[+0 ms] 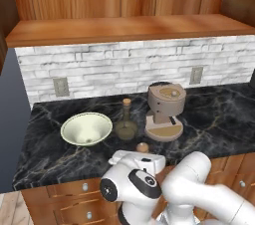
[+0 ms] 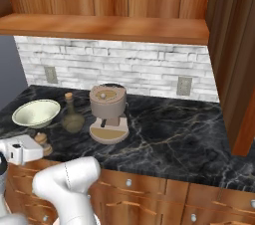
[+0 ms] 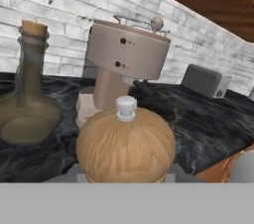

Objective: Retrieve the bottle and the shaker from the cabinet and place them next to the mixing bowl on the counter. Then add garlic from the fridge to the mixing bowl.

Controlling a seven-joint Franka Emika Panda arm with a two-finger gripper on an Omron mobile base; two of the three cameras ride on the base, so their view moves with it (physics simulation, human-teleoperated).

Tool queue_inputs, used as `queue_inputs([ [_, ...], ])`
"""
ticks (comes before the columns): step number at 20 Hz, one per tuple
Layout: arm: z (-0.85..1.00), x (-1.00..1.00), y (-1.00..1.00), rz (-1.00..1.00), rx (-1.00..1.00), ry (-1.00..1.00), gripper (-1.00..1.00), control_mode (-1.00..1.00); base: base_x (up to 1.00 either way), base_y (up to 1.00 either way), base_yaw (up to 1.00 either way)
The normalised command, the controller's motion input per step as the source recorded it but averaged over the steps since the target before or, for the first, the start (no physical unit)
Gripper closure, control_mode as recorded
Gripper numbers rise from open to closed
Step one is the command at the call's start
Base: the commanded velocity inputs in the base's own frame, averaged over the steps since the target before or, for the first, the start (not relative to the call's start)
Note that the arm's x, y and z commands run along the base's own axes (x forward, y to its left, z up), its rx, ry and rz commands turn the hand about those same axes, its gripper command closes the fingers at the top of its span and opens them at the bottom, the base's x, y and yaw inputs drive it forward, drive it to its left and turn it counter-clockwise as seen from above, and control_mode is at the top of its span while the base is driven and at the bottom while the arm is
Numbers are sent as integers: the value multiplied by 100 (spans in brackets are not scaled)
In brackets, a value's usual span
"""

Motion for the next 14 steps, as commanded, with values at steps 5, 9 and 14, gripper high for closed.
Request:
queue_inputs([
  [5,-8,32,47,5,2,0,100,-100,0,0,0],
  [9,-3,41,24,7,3,0,100,-100,0,0,0],
  [14,-40,53,1,10,0,2,100,-100,0,0,0],
])
